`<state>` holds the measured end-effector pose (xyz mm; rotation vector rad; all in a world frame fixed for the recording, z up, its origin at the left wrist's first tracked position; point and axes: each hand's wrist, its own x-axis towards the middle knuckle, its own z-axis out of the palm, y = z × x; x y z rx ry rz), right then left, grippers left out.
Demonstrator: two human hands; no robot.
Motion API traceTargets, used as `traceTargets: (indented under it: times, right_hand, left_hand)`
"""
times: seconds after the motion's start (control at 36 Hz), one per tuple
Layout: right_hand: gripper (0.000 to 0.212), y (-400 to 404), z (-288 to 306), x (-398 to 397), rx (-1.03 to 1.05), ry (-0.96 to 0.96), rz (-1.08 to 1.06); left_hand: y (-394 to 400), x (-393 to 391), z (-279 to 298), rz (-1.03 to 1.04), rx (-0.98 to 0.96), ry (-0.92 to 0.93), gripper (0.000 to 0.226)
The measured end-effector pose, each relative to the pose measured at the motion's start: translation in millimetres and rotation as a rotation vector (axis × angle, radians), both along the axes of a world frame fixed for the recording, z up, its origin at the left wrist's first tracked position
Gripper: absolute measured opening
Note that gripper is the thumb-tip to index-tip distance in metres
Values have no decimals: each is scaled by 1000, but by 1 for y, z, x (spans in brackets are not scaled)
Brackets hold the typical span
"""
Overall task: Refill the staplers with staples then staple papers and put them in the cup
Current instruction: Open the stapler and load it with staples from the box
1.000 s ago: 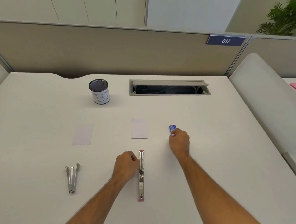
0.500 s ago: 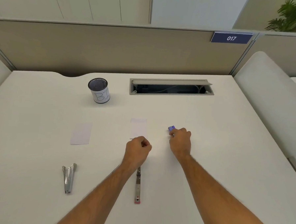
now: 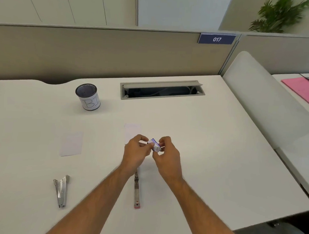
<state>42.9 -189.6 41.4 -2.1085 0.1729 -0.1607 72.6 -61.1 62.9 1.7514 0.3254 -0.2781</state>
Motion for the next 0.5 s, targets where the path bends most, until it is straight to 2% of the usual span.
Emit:
traceTargets:
  times: [0.08,0.22,0.36,0.5]
  right_hand:
    - [23,5,4,-7,40,-22,-8]
    - [22,14,11,-17,147,-49,-19]
    - [36,21,14,-20,258,-10,-58]
    - [33,26,16,-18,268,-13,-83]
  left_hand:
    - [4,-5,0,20,-121,13,19]
    - [14,-9,4,64,-292,34,31]
    - [20,-12,7,145,-342,26,20]
    - [25,-11,12,199,-363,18,18]
